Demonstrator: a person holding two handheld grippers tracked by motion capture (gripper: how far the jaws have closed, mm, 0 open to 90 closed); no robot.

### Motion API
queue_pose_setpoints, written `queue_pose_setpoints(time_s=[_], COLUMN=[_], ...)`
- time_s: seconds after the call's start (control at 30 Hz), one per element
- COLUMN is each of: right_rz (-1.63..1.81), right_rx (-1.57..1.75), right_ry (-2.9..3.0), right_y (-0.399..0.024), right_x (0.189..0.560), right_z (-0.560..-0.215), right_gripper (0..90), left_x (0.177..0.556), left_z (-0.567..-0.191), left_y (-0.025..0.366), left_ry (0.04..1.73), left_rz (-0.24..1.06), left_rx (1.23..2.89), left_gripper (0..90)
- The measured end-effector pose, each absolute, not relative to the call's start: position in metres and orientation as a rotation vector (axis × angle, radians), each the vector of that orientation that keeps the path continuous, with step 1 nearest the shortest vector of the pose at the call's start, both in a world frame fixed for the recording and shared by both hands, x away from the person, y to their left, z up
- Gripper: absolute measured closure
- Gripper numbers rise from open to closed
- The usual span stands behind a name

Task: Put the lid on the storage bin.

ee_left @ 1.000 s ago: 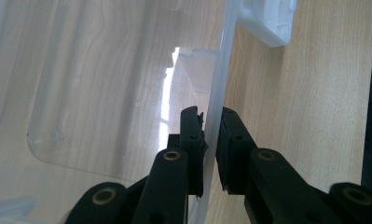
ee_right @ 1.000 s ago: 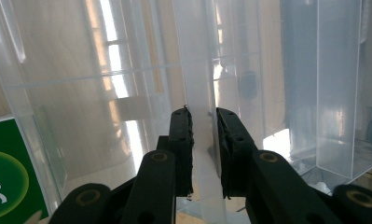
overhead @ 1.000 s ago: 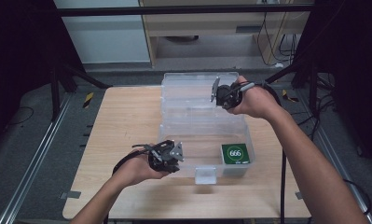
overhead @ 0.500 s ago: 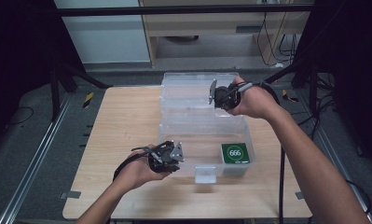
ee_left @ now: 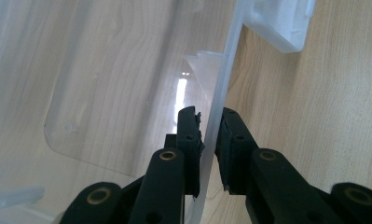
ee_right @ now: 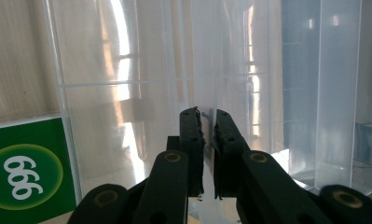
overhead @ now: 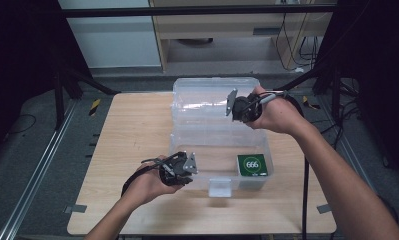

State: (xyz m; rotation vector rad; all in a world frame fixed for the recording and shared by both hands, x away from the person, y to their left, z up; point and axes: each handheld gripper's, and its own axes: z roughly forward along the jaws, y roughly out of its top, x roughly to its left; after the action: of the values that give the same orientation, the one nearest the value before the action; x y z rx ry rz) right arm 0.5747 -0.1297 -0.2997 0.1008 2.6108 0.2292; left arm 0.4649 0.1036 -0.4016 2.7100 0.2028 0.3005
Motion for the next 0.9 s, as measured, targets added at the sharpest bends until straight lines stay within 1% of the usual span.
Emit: queue_pose_setpoints(time_s=[0.4, 0.73, 0.9], right_rz=[0.266, 0.261, 0.275], right_rx=[0.074, 0.102, 0.078], right_ry=[2.576, 2.585, 2.572], right_y=[-0.134, -0.134, -0.134], right_x=[0.552, 0.563, 0.555], right_z=[-0.298, -0.299, -0.297], right_gripper=[84.2, 83.3, 83.9], left_x=[0.461, 0.462, 0.462], left_z=[-0.403, -0.403, -0.404], left_y=[0.103, 0.102, 0.102], left_ry=[0.207, 0.221, 0.223], left_rz=[0.343, 0.364, 0.366], left_rx=[2.706, 2.697, 2.694], left_gripper=[78.5, 78.1, 77.8])
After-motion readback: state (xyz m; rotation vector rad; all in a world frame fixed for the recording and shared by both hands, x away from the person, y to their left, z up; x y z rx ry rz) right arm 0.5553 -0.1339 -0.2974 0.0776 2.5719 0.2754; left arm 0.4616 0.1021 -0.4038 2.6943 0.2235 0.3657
